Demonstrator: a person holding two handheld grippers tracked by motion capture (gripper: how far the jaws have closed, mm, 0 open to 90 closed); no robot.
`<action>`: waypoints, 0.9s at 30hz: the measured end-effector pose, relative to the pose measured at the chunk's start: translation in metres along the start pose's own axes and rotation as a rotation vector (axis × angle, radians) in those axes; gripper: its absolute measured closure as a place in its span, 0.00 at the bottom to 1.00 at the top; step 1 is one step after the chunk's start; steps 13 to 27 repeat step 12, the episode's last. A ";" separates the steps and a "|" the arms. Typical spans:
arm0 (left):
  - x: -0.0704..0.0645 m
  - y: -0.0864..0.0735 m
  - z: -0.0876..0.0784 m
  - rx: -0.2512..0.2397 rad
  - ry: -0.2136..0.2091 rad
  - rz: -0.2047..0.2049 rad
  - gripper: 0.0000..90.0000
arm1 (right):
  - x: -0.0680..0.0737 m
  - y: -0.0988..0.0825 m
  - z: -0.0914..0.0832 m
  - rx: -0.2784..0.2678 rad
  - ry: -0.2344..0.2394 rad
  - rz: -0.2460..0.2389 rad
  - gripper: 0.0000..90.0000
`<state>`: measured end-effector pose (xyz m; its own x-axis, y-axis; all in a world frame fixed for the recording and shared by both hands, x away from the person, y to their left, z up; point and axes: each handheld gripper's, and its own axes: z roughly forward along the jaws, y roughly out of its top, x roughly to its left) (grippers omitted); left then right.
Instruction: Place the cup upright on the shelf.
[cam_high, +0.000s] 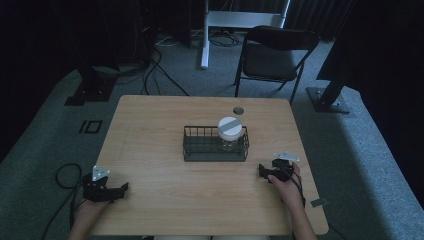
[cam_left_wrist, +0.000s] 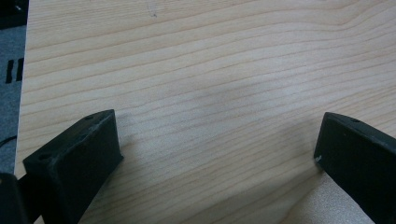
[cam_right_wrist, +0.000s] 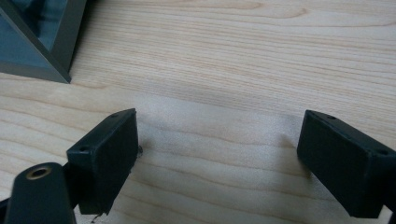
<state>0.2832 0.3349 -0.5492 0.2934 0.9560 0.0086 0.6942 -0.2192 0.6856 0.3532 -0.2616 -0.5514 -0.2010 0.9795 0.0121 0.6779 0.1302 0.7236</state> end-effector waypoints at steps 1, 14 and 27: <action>0.000 0.000 0.000 0.000 0.000 0.000 0.01 | 0.000 0.000 0.000 0.001 0.003 -0.001 0.14; 0.000 0.000 0.000 0.000 0.000 0.000 0.01 | 0.000 0.000 0.000 0.001 0.006 -0.003 0.13; 0.000 0.000 0.000 0.000 0.000 0.000 0.01 | 0.000 0.000 0.000 0.001 0.006 -0.003 0.13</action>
